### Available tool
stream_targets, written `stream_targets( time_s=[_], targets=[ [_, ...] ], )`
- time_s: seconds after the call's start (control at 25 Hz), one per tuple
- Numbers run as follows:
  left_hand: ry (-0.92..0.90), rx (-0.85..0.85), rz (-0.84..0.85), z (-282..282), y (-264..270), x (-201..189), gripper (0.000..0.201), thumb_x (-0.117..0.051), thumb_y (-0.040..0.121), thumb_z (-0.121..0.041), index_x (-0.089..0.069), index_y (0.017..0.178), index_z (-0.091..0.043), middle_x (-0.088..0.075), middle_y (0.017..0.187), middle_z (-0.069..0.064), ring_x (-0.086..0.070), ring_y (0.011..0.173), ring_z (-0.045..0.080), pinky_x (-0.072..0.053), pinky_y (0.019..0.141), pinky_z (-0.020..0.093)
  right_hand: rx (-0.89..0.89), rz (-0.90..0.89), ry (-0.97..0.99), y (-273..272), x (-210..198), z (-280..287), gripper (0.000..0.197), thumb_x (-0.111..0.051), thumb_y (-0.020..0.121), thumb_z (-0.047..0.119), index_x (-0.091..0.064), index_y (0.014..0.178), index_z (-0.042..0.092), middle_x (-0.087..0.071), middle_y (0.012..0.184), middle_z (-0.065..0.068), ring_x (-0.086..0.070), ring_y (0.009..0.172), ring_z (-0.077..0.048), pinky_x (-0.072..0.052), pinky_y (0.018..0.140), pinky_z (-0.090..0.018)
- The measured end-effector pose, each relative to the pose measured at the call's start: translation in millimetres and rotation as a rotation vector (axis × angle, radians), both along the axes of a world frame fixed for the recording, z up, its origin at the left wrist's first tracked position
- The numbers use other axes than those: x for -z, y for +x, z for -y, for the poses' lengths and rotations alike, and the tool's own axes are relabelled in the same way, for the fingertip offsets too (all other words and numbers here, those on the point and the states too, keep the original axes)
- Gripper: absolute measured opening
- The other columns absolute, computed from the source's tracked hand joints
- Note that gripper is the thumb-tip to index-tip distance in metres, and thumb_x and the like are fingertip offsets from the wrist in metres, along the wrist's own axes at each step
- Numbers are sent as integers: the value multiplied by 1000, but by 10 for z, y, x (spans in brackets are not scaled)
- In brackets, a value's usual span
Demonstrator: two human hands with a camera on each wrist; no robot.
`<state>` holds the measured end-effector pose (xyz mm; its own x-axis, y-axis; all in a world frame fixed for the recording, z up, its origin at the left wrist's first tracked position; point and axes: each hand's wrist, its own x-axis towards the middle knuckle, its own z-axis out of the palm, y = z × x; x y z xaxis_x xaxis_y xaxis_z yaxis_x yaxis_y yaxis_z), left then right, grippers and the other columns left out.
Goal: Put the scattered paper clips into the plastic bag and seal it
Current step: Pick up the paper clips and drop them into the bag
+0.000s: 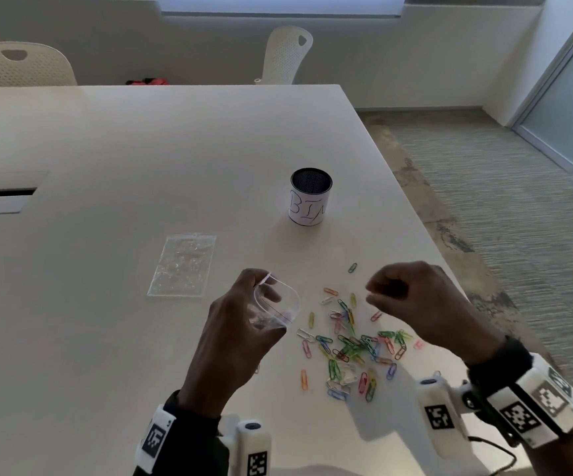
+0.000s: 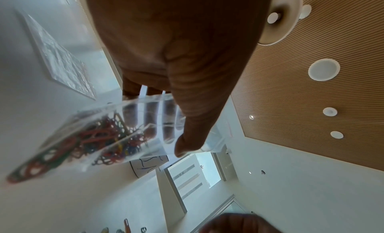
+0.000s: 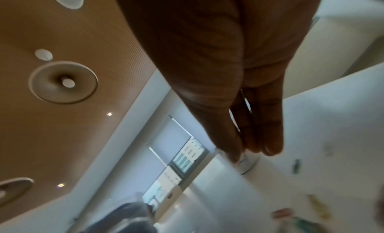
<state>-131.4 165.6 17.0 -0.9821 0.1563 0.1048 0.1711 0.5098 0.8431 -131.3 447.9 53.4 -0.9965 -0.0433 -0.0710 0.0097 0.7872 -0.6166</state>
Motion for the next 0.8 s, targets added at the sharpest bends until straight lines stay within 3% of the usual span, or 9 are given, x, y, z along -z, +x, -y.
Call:
stream_targets(
  time_s=[0.08, 0.12, 0.2, 0.28, 0.36, 0.52, 0.68, 0.8],
  targets=[
    [0, 12, 1, -26, 36, 1, 46, -88, 79, -22, -59, 112, -35, -72, 98, -18, -71, 85, 5, -59, 69, 21, 19, 153, 150, 106, 180, -182, 44, -83, 82, 43, -71, 119, 23, -71, 107, 12, -67, 90, 1, -55, 73, -16],
    [1, 17, 2, -39, 53, 0, 46, -87, 79, -22, -59, 112, -35, -72, 97, -18, -71, 85, 4, -58, 67, 18, 23, 223, 214, 151, 252, -228, 57, -81, 81, 51, -65, 128, 23, -67, 119, 9, -64, 98, -1, -52, 78, -17],
    [-3, 30, 10, -67, 100, -3, 45, -87, 79, -21, -59, 111, -34, -72, 97, -18, -71, 85, 3, -54, 65, 11, 44, 325, 348, 245, 374, -266, 80, -77, 78, 63, -51, 143, 24, -56, 137, 3, -59, 117, -13, -52, 96, -29],
    [-8, 43, 19, -93, 147, -5, 44, -87, 79, -21, -59, 110, -35, -73, 97, -18, -71, 84, 3, -53, 66, 9, 72, 378, 455, 318, 464, -277, 92, -73, 76, 71, -44, 147, 22, -51, 141, -2, -55, 125, -20, -48, 106, -36],
    [-16, 52, 23, -98, 193, -13, 45, -87, 79, -23, -58, 111, -36, -73, 98, -18, -71, 85, 3, -55, 66, 12, 98, 404, 476, 359, 515, -275, 92, -72, 74, 75, -47, 143, 19, -50, 135, -5, -55, 122, -23, -49, 104, -37],
    [-27, 51, 31, -95, 269, -11, 45, -87, 79, -24, -58, 111, -38, -73, 98, -18, -72, 85, 4, -59, 69, 17, 132, 394, 328, 380, 500, -94, 81, -75, 77, 67, -50, 135, 16, -49, 127, -4, -57, 113, -21, -52, 101, -34],
    [-38, 53, 49, -117, 341, 4, 48, -87, 78, -19, -58, 111, -37, -73, 97, -19, -71, 84, 4, -55, 67, 13, 61, 295, 317, 397, 550, 273, 76, -75, 78, 66, -51, 135, 22, -48, 126, -4, -52, 118, -22, -48, 106, -36],
    [-46, 52, 54, -112, 384, 21, 48, -87, 77, -16, -59, 110, -36, -73, 96, -20, -71, 85, 3, -54, 67, 10, 22, 225, 315, 396, 628, 465, 63, -77, 84, 52, -51, 135, 27, -48, 124, -3, -52, 117, -23, -47, 105, -35]
  ],
)
